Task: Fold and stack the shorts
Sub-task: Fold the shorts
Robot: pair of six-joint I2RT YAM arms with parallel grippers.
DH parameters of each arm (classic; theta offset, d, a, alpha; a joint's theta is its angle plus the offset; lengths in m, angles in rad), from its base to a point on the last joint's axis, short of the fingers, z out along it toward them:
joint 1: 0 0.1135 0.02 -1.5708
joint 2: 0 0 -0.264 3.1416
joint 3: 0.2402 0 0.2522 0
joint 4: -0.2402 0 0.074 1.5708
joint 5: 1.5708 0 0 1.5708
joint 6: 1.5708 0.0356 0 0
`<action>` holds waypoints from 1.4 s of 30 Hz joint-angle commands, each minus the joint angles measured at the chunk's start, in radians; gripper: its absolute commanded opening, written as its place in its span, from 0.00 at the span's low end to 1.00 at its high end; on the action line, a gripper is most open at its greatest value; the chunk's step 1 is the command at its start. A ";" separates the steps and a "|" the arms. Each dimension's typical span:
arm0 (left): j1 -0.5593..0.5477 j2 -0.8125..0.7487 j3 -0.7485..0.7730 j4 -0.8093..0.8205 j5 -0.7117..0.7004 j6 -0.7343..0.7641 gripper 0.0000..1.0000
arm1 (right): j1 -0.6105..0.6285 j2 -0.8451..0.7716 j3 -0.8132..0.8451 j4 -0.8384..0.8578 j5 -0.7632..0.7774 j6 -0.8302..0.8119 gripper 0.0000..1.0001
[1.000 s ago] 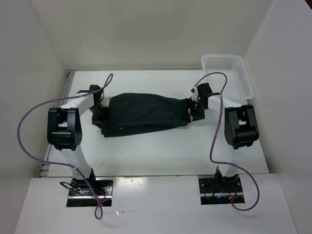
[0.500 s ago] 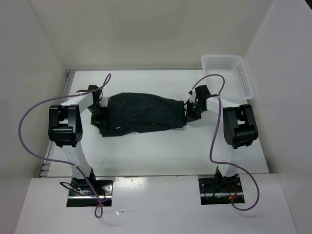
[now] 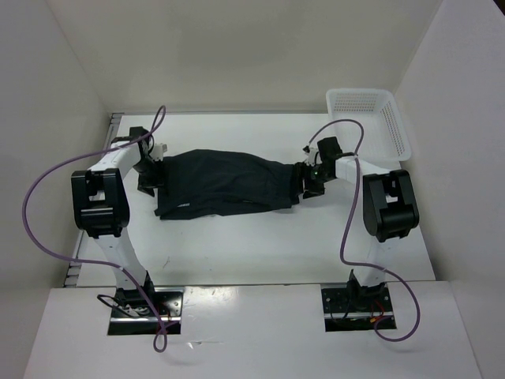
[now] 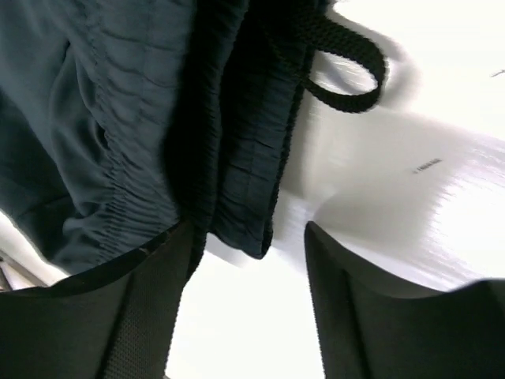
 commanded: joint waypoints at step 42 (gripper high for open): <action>0.030 0.096 0.042 0.013 0.054 0.004 0.62 | 0.174 0.085 0.086 0.025 0.265 -0.066 0.00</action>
